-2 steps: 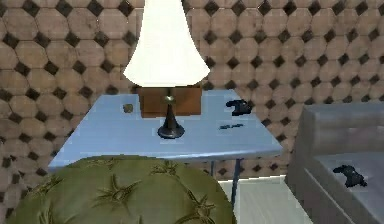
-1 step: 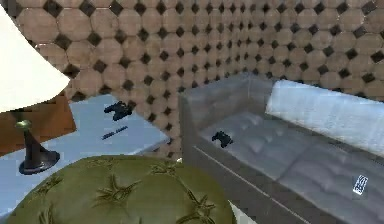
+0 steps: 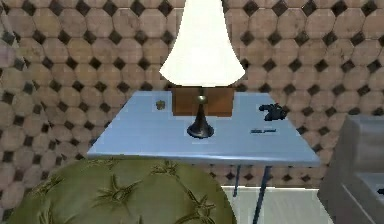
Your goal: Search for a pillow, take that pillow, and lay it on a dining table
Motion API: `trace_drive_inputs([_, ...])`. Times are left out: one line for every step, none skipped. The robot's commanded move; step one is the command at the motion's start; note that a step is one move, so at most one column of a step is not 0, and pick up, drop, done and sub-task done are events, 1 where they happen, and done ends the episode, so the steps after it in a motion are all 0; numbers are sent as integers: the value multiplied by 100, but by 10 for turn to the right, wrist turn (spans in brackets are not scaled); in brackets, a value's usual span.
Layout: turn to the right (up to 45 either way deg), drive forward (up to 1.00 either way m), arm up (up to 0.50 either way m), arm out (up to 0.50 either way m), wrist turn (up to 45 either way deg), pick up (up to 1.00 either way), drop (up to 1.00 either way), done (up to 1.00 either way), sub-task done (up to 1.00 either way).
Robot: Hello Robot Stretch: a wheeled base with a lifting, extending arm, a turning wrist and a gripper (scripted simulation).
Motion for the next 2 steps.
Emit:
trace_drive_inputs([-330,0,0,0,0,0,0,0,0])
trace_drive_inputs([-30,0,0,0,0,0,0,0,0])
